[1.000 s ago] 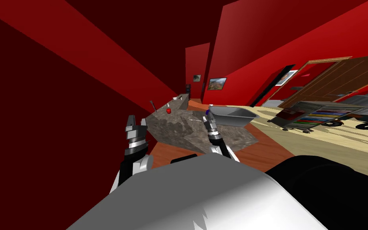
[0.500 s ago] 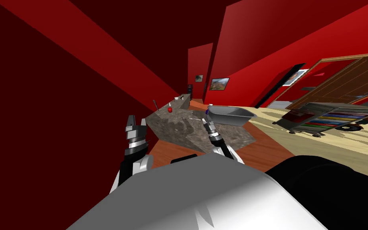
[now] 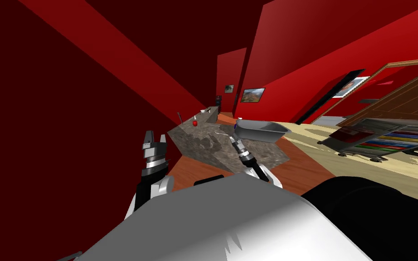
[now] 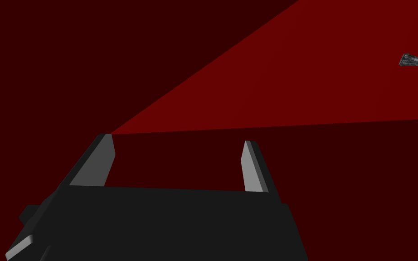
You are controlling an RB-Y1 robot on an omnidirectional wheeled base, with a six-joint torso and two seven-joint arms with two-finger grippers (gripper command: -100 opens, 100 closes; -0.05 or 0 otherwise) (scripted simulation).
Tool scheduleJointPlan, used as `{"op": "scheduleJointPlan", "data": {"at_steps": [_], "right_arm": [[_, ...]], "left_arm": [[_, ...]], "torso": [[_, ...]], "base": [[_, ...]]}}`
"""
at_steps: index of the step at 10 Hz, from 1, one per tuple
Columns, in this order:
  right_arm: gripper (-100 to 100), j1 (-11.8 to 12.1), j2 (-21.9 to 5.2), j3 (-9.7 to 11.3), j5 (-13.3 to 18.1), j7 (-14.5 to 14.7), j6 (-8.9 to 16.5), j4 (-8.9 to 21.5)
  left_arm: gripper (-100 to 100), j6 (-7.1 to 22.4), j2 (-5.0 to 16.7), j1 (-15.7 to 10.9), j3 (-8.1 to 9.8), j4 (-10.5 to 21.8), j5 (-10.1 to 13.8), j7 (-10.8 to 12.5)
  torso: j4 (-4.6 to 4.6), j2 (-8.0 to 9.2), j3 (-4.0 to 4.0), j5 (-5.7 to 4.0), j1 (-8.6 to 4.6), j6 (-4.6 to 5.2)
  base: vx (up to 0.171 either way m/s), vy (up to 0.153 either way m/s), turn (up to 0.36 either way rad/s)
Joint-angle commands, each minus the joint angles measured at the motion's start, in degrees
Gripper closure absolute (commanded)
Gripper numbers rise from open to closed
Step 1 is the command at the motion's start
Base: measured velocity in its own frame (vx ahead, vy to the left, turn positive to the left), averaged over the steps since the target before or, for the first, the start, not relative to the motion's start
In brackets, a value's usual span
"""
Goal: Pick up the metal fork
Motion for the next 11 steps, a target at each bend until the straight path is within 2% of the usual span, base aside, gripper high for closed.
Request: {"op": "scheduleJointPlan", "data": {"at_steps": [1,2,3,4,5,6,7,8,9,10,11], "right_arm": [[-100,-0.2,-2.9,-0.2,0.6,0.5,-0.8,2.2],[-100,-0.2,-3.9,-0.2,0.6,0.5,-0.8,2.2],[-100,-0.5,-6.0,-0.3,1.3,0.9,-1.4,4.3],[-100,-0.5,-7.1,-0.3,1.3,0.9,-1.4,4.3],[-100,-0.8,-9.1,-0.3,2.0,1.3,-2.1,6.5],[-100,-0.8,-10.4,-0.3,2.0,1.3,-2.1,6.5],[-100,-1.1,-12.4,-0.3,2.8,1.7,-2.8,8.7],[-100,-1.1,-13.7,-0.3,2.8,1.7,-2.8,8.7],[-100,-1.4,-15.6,0.0,3.6,2.0,-3.5,11.0],[-100,-1.4,-17.0,0.0,3.6,2.0,-3.5,11.0],[-100,-1.6,-19.0,0.3,4.6,2.3,-4.3,13.3]], "left_arm": [[0,0.0,0.0,0.0,0.0,0.0,0.0,0.0],[0,0.0,0.0,0.0,0.0,0.0,0.0,0.0],[0,0.0,0.0,0.0,0.0,0.0,0.0,0.0],[0,0.0,0.0,0.0,0.0,0.0,0.0,0.0],[0,0.0,0.0,0.0,0.0,0.0,0.0,0.0],[0,0.0,0.0,0.0,0.0,0.0,0.0,0.0],[0,0.0,0.0,0.0,0.0,0.0,0.0,0.0],[0,0.0,0.0,0.0,-0.01,0.0,0.0,0.0],[0,0.0,0.0,0.0,0.0,0.0,0.0,0.0],[0,0.0,0.0,0.0,0.0,0.0,0.0,0.0],[0,0.0,0.0,0.0,0.0,0.0,0.0,0.0]], "torso": [[0.0,0.0,0.0,0.0,0.0,0.0],[-0.01,-0.01,-0.01,0.0,0.0,-0.02],[-0.01,-0.05,-0.03,0.01,0.04,-0.01],[-0.01,-0.01,-0.01,0.0,0.0,-0.02],[-0.01,-0.05,-0.03,0.0,0.02,0.0],[-0.01,-0.01,-0.01,0.01,0.05,-0.02],[-0.01,-0.05,-0.03,0.02,0.1,0.0],[-0.02,-0.06,-0.04,0.03,0.14,-0.03],[-0.02,-0.11,-0.06,0.03,0.11,0.01],[-0.02,-0.08,-0.05,0.02,0.12,-0.02],[-0.02,-0.14,-0.07,0.02,0.08,0.01]], "base": [[-0.087,-0.04,0.135],[-0.079,-0.027,0.089],[-0.096,-0.038,0.172],[-0.082,-0.032,0.091],[-0.1,-0.02,0.149],[-0.083,-0.007,0.096],[-0.084,0.003,0.19],[-0.067,-0.007,0.08],[-0.083,-0.002,0.184],[-0.062,-0.013,0.087],[-0.06,-0.006,0.196]]}}
